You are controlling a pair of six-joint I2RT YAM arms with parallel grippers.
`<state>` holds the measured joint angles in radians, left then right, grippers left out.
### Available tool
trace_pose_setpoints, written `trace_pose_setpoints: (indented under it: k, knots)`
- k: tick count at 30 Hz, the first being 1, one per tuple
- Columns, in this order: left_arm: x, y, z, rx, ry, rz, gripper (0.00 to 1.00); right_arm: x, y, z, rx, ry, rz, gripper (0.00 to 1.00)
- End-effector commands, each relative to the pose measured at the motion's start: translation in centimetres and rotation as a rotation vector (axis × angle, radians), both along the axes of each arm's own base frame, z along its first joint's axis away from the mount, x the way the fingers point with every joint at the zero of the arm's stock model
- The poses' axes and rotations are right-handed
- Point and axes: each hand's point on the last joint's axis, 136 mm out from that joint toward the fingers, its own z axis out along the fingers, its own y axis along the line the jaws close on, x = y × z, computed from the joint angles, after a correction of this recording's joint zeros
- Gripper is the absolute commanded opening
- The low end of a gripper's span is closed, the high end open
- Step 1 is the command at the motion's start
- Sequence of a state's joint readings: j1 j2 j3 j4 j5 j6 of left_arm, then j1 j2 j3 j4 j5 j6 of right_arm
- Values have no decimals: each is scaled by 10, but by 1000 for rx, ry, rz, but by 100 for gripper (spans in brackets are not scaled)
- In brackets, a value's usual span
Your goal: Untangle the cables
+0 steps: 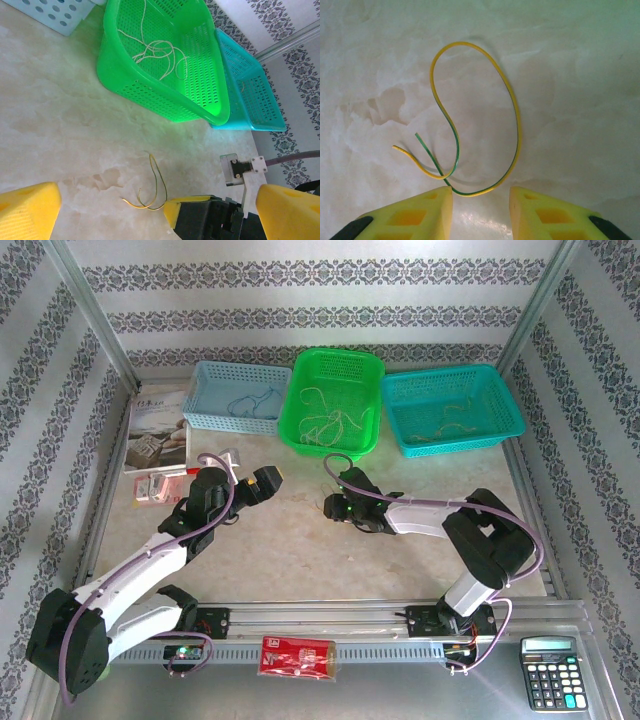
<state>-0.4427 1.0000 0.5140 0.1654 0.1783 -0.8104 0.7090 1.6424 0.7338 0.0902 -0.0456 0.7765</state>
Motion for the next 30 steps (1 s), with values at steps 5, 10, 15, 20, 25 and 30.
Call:
trace_pose_setpoints:
  k: [5,10,15,20,25,30]
  knots:
    - [4,4,1,2,-28,9,100,16,6,2,56,3,-33,33]
    - [4,3,2,-2,-31,8,100,22,6,0,76,8,-47,28]
    - [4,3,1,-1,-30,7,100,25,7,-3,102,17,-53,10]
    - [3,2,1,0,-28,-1,100,23,8,11,139,-7,-43,0]
    - [2,-5,5,-15,-41,-47,100,17,6,46,205,-69,-39,0]
    - [-3,-25,8,-64,-44,-156,100,14,-1,86,268,-145,-53,0]
